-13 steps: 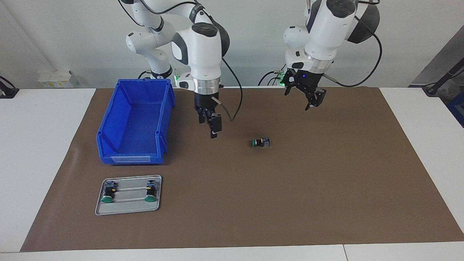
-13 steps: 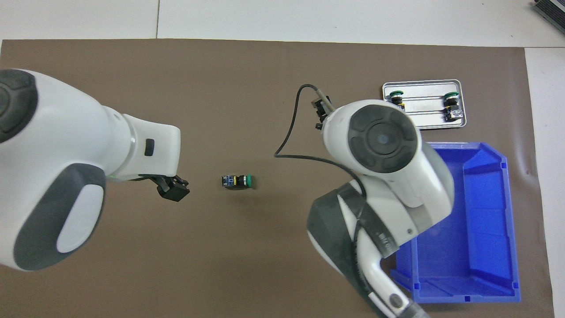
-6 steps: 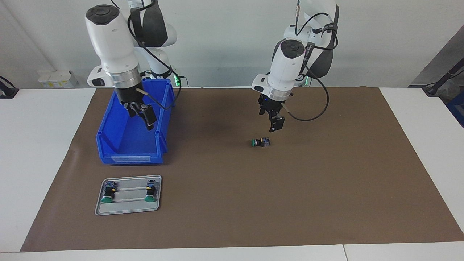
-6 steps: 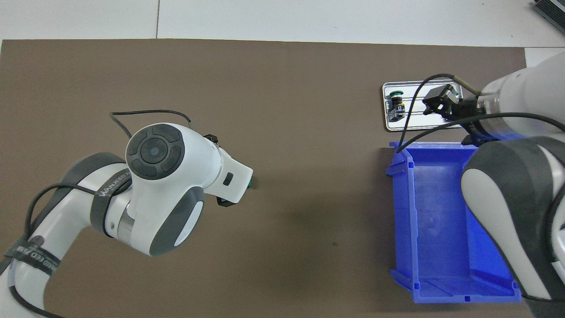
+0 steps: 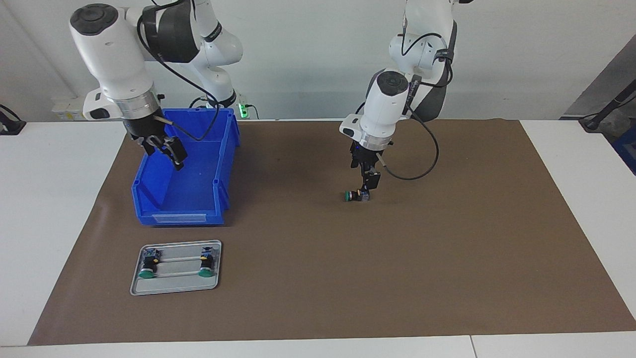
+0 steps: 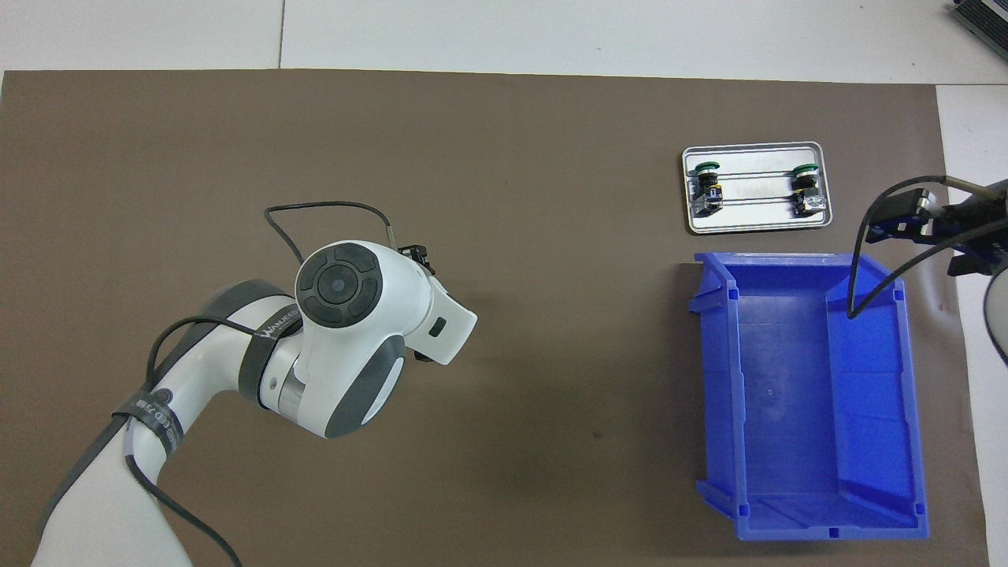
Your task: Place and press button with both arms
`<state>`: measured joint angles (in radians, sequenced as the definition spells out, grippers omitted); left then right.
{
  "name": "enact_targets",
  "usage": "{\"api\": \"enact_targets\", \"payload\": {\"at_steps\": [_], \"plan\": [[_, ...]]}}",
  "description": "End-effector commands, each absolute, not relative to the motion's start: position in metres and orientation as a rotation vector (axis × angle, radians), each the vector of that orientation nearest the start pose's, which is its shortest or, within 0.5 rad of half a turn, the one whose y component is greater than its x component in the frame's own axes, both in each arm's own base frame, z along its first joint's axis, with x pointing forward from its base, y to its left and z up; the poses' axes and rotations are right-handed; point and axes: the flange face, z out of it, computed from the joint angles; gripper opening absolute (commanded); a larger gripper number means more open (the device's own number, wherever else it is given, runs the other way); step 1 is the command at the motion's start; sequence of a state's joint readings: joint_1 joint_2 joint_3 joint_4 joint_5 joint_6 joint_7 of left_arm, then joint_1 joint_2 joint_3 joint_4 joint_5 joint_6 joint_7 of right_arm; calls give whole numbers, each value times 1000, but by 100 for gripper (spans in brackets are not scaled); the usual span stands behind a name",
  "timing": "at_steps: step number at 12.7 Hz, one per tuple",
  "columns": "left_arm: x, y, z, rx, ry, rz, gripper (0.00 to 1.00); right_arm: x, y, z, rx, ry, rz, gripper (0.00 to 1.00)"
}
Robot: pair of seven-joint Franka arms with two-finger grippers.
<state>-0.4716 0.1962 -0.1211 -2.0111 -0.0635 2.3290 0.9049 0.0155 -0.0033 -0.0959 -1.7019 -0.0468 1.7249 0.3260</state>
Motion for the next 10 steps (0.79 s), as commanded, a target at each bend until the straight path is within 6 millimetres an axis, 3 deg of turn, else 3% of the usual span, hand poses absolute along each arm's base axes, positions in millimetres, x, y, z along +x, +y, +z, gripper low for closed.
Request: {"api": "enact_targets", "payload": {"at_steps": [1, 2, 5, 6, 7, 8, 10], "plan": [[501, -343, 332, -2361, 2150, -206, 100, 552, -56, 601, -3111, 557, -102, 100], [501, -343, 329, -2362, 2151, -201, 100, 550, -57, 608, -3113, 555, -110, 100], [496, -340, 321, -2354, 2165, -165, 100, 527, -57, 661, -3111, 536, -130, 100], [493, -336, 315, -2340, 2182, -146, 100, 523, -61, 675, -3141, 445, -97, 100], [490, -334, 310, -2333, 2192, -130, 100, 522, -61, 677, -3168, 312, -89, 100], [488, -333, 309, -2332, 2195, -122, 100, 525, -59, 666, -3190, 228, -61, 100], [485, -331, 306, -2331, 2197, -110, 100, 525, -53, 662, -3192, 202, -54, 100]]}}
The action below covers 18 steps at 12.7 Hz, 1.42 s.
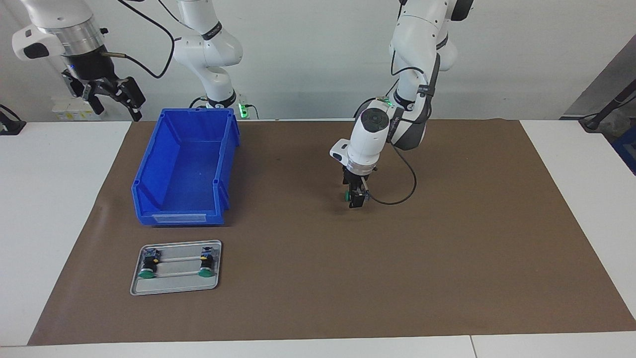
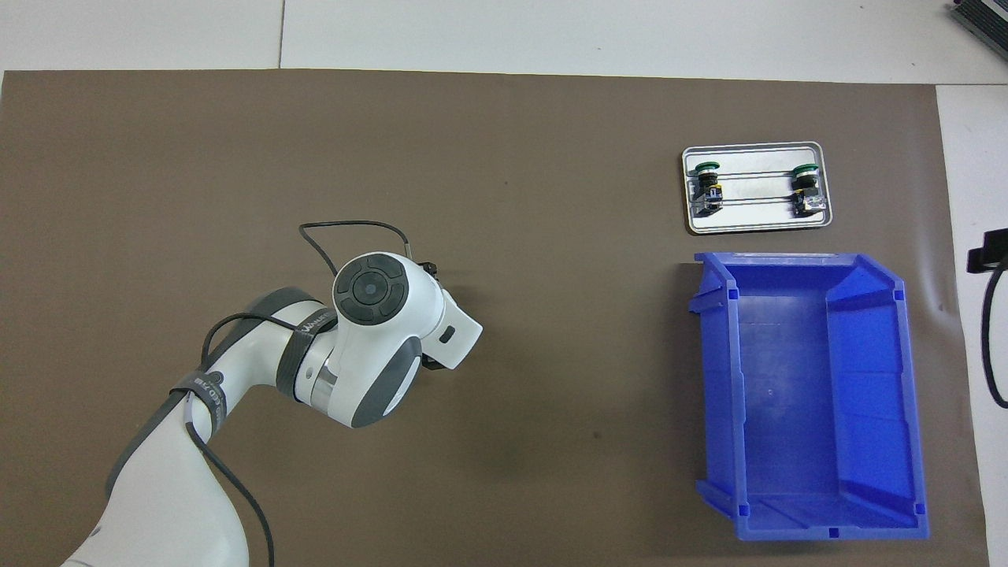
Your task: Place and press button with both arms
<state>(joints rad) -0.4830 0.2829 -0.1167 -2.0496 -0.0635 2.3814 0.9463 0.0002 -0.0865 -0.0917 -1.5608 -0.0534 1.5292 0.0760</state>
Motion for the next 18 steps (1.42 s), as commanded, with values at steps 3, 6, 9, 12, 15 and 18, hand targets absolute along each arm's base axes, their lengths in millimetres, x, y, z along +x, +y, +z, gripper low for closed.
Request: {"api": "enact_targets", "payload": {"at_steps": [3, 6, 9, 12, 15, 18], "plan": [[482, -329, 300, -2329, 2202, -96, 100, 518, -43, 651, -3170, 239, 2, 100], [480, -328, 294, -2328, 2197, -117, 89, 518, -32, 651, -3171, 215, -3, 100], [480, -328, 293, -2324, 2198, -124, 64, 517, -29, 651, -3171, 222, -6, 100], [482, -329, 295, -2311, 2202, -137, 45, 517, -28, 649, -3171, 220, 1, 100], [485, -326, 296, -2297, 2213, -143, 27, 517, -28, 649, -3171, 220, 1, 100], [488, -325, 298, -2291, 2217, -151, 18, 517, -28, 649, -3171, 220, 1, 100]]}}
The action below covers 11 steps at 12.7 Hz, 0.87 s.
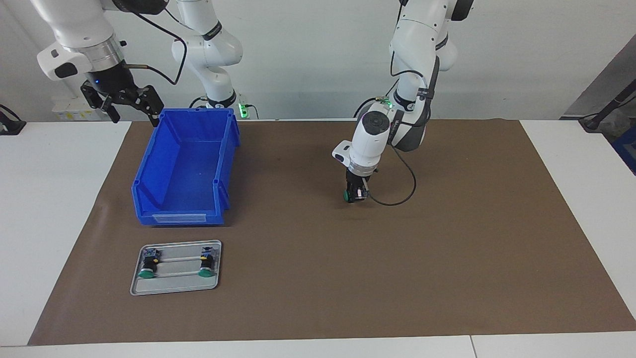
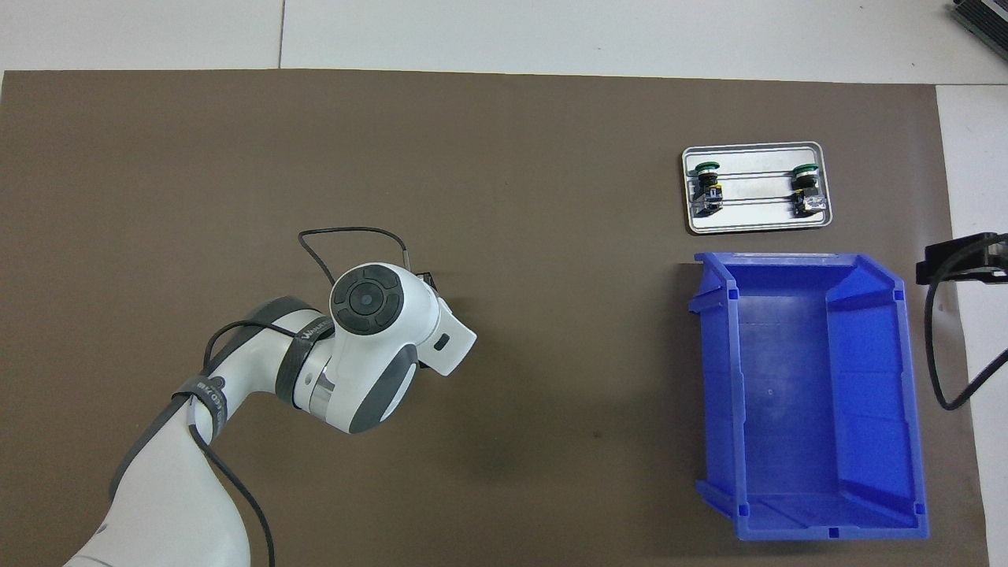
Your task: Place and press button with both arms
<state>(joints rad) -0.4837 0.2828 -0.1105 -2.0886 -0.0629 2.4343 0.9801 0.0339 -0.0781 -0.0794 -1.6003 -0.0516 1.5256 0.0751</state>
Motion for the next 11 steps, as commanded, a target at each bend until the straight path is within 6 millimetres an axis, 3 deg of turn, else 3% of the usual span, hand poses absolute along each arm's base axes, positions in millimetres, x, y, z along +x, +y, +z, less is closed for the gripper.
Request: {"api": "enact_targets", "payload": {"at_steps": [1, 4, 7, 11], "plan": [[489, -323, 298, -2295, 2214, -151, 16, 517, -28, 649, -3171, 220, 1, 100], [502, -328, 308, -2290, 2214, -183, 13, 517, -29, 649, -3172, 217, 1, 100], [527, -316, 317, -2357, 2158, -227, 12, 517, -29, 649, -3172, 217, 1, 100], [558, -303, 353, -2691, 2049, -375, 12, 517, -29, 649, -3171, 217, -1, 100]]}}
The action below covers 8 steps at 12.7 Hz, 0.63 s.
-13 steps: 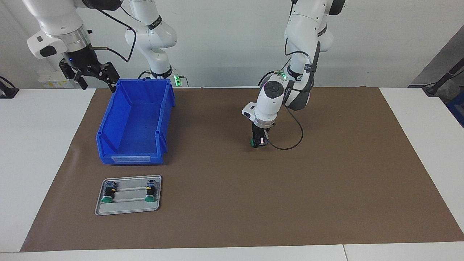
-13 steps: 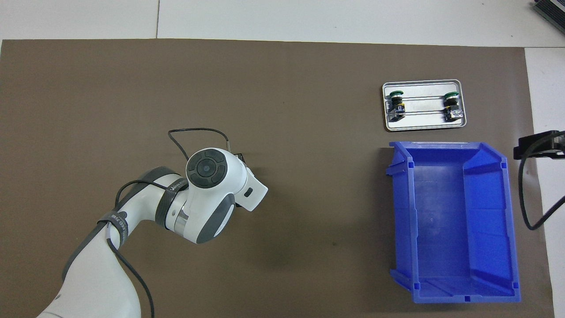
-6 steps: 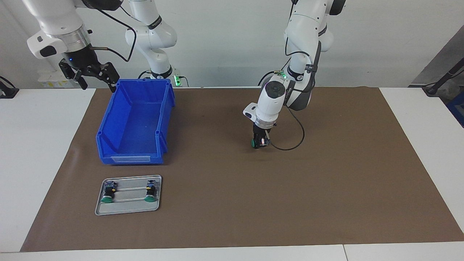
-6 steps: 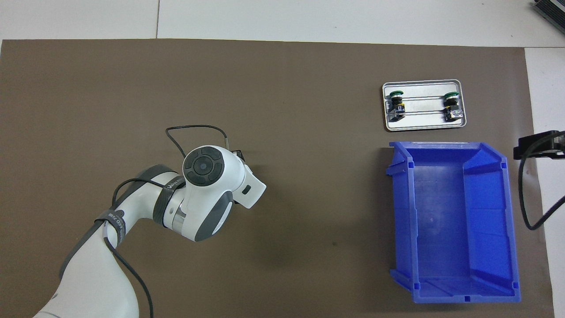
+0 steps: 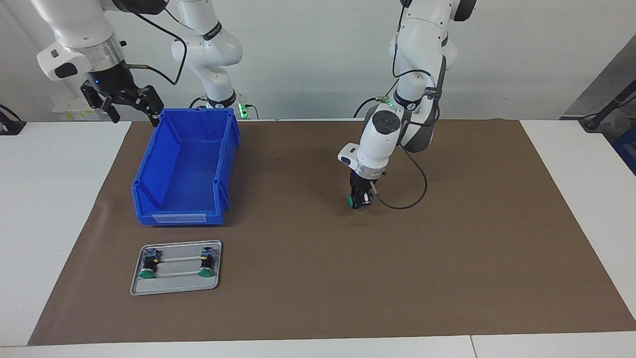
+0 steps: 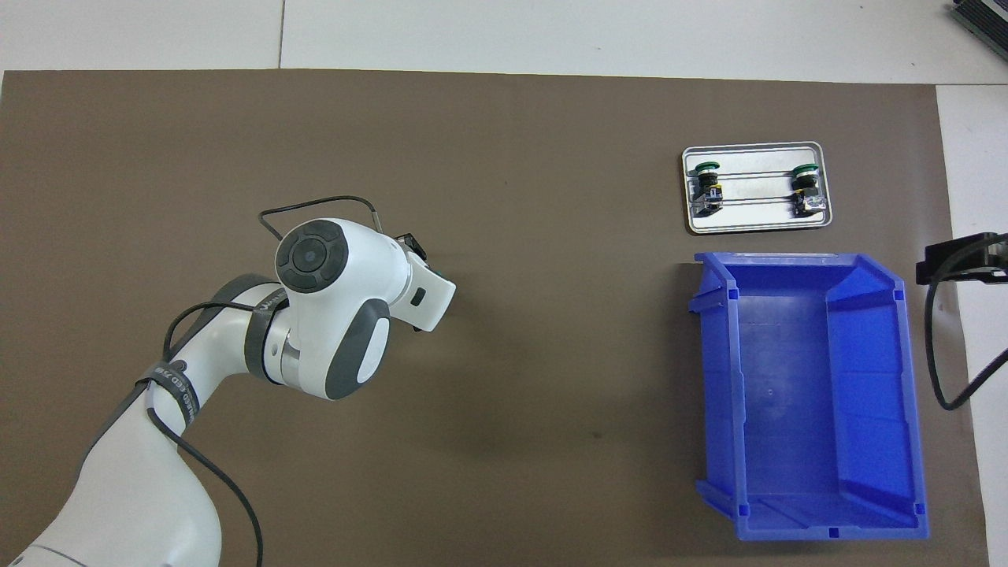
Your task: Place and press button with both arms
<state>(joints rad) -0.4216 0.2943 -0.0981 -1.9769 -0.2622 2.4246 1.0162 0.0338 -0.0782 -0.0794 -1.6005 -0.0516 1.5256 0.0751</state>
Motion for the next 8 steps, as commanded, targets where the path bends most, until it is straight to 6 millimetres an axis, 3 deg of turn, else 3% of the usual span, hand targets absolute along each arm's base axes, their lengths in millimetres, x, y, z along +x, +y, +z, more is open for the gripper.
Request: {"api": "enact_targets", "payload": {"at_steps": [1, 5, 8], "plan": [[567, -295, 364, -2783, 2047, -381, 11, 517, -29, 649, -3171, 219, -1, 100], [588, -238, 378, -3040, 2067, -491, 9, 517, -29, 649, -3171, 217, -1, 100], [588, -197, 380, -3056, 2181, -536, 5, 517, -29, 649, -3171, 217, -1, 100]]}}
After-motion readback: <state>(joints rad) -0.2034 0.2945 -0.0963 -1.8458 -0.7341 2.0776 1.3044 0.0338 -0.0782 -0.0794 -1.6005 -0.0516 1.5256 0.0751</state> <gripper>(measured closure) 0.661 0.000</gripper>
